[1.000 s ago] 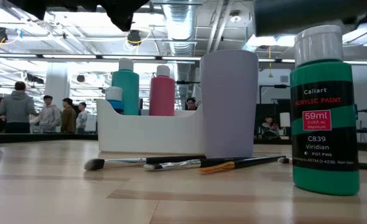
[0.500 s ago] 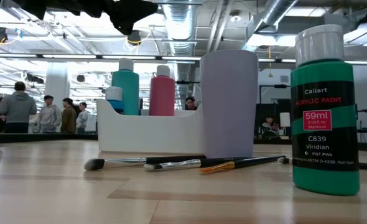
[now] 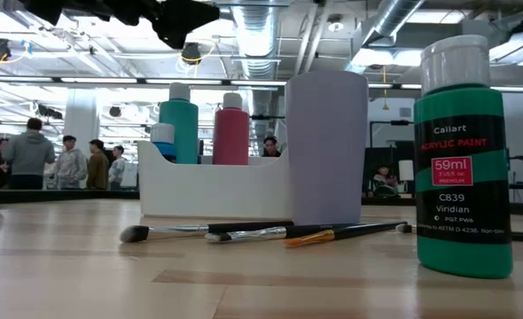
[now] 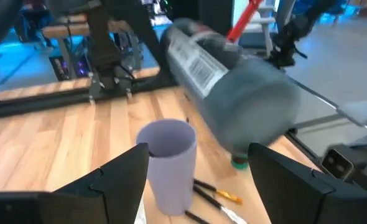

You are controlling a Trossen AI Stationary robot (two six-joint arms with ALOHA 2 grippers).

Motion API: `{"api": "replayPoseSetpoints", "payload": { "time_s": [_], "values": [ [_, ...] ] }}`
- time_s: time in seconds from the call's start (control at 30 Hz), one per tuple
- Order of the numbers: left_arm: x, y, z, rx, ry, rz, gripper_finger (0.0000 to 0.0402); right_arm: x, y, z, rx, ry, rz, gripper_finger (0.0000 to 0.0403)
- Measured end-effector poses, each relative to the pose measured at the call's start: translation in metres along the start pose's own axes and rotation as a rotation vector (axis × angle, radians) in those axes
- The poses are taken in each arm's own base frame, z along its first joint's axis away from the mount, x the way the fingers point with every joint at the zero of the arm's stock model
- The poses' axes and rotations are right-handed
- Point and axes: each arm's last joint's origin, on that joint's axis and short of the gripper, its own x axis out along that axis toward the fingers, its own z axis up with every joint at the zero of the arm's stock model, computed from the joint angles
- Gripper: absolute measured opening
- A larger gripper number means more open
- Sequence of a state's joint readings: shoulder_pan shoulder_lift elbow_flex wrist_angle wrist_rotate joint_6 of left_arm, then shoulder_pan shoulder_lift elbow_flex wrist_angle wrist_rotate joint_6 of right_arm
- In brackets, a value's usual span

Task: Pick & Place Paint Supplies
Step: Put the black paint bottle into the white bin

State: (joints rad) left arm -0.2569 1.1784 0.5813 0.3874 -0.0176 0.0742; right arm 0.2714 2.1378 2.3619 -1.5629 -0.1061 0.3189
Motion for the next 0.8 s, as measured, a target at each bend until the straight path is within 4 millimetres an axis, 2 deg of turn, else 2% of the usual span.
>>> {"api": "replayPoseSetpoints", "payload": {
  "time_s": [0.1,0.23,0.47,0.8],
  "values": [
    [0.000,0.000,-0.001,0.000,0.005,-0.006,0.0269,0.004,-0.008,-0.002,-0.004,0.038,-0.015,0.0200],
    [0.000,0.000,-0.003,0.001,0.022,-0.001,0.0269,0.012,-0.021,0.006,0.027,0.048,-0.027,0.0202],
    [0.004,-0.001,0.001,-0.001,0.005,-0.002,0.0269,0.016,-0.027,0.011,0.015,0.040,-0.031,0.0202],
    [0.035,-0.002,0.000,0.011,0.054,0.041,0.0269,0.015,-0.028,0.008,0.013,0.062,-0.067,0.0203]
  ]
}}
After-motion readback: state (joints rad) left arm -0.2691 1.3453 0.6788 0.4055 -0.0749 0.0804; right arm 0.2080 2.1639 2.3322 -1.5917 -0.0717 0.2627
